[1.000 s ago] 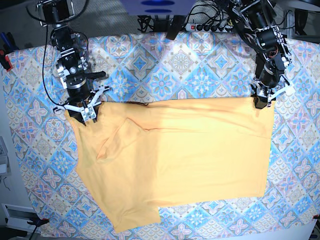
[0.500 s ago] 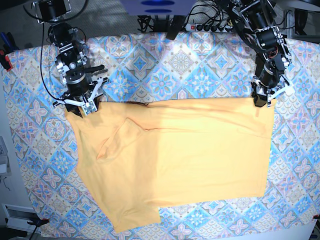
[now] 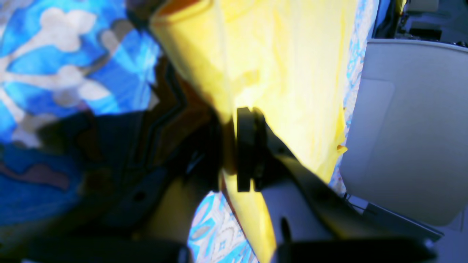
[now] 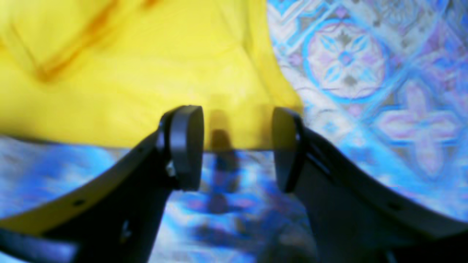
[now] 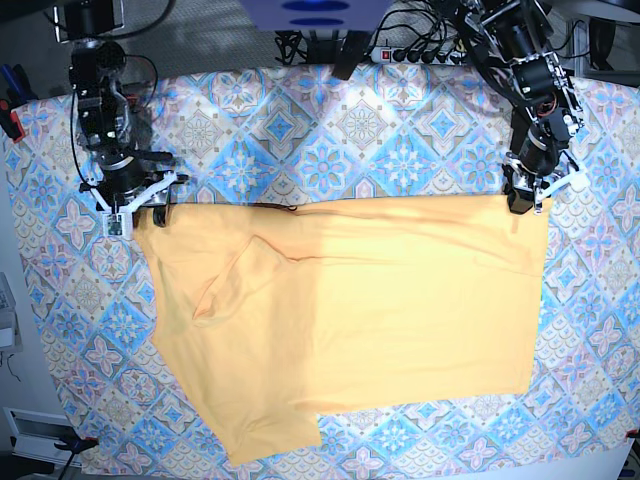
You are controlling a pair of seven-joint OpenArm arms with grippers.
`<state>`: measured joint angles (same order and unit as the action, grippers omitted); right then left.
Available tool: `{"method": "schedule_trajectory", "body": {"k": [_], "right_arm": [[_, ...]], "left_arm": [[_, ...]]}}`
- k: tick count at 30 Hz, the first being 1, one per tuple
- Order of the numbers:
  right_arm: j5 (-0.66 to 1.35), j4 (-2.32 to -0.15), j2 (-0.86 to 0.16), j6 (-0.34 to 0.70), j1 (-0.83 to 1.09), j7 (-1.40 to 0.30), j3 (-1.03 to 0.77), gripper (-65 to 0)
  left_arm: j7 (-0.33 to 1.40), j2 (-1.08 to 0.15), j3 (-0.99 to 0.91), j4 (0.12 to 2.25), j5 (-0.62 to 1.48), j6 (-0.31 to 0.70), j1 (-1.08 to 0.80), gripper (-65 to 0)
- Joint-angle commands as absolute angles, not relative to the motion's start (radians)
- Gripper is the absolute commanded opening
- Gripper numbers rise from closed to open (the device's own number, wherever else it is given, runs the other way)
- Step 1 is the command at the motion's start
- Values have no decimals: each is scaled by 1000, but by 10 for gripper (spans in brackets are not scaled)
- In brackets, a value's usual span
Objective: Fold the T-shirt properly
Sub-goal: 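Drag the shirt edge toward the robot base with both grippers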
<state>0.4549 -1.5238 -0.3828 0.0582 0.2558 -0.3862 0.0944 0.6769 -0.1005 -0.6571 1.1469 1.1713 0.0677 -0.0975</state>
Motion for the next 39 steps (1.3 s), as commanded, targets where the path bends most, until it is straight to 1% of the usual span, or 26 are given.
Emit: {"method": "schedule_trajectory", "body": {"k": [1, 3, 7, 14, 17, 22, 26, 30, 39], "right_arm": [[509, -1541, -397, 91, 251, -374, 71, -358], [619, -1537, -397, 137, 246, -435, 30, -358], [777, -1512, -390, 153, 242, -518, -47, -358], [986, -1363, -389, 154, 199, -529, -65, -357], [1006, -1322, -389, 154, 182, -529, -65, -355], [1035, -1253, -369, 154, 150, -530, -65, -300], [1043, -1211, -363, 154, 147, -530, -65, -299], [1043, -1182, -326, 154, 133, -530, -70, -299], [1043, -1122, -325, 154, 67, -530, -65, -304]], "left_arm": [[679, -110, -659, 1155, 1176, 67, -97, -596], [679, -110, -659, 1155, 1176, 67, -97, -596], [679, -110, -659, 1155, 1176, 67, -97, -596], [679, -110, -659, 1155, 1176, 67, -97, -596], [679, -110, -659, 1155, 1176, 67, -97, -597], [679, -110, -659, 1155, 1176, 67, -99, -597], [679, -110, -659, 1156, 1176, 67, -99, -597], [679, -110, -659, 1156, 1176, 67, -99, -597], [679, -110, -659, 1156, 1176, 67, -101, -597]]}}
